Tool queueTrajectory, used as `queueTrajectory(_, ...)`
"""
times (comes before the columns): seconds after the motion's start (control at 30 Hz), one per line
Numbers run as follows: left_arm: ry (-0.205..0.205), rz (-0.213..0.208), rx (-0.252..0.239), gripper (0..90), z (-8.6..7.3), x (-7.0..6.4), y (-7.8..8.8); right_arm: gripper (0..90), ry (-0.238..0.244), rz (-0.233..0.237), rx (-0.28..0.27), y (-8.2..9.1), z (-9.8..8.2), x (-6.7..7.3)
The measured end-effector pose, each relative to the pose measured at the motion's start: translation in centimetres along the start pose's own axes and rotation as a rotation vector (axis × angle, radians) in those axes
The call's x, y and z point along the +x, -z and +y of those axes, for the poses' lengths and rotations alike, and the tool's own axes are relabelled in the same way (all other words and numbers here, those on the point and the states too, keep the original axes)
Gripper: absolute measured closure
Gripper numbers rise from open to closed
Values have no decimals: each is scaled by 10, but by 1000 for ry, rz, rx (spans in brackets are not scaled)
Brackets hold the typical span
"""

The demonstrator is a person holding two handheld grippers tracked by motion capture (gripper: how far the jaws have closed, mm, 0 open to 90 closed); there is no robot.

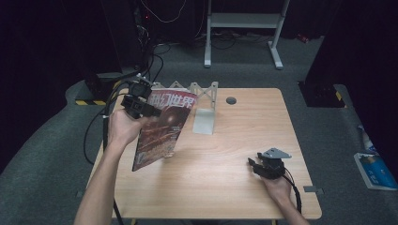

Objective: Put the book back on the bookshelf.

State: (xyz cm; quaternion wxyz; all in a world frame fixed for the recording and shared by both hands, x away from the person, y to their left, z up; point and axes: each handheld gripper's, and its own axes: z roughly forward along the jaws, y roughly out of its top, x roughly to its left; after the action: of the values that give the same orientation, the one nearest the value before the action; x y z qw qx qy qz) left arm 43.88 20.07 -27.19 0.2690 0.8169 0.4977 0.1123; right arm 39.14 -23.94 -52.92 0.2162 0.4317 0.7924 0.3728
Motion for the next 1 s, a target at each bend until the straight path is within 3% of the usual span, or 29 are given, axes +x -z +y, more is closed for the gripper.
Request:
queueTrajectory(0.33,56,50,-19,824,-1,16,10,479,0,2,-4,0,-1,1)
queueTrajectory(0.5,75,53,-28,826,-2,22,12,460,-4,-4,-17,1,-3,1)
queueTrajectory(0.67,99,92,-69,830,-5,26,16,446,-9,-12,-22,0,-4,1)
queueTrajectory(1.0,125,108,-114,831,-7,35,23,442,-9,-33,-26,1,-5,1)
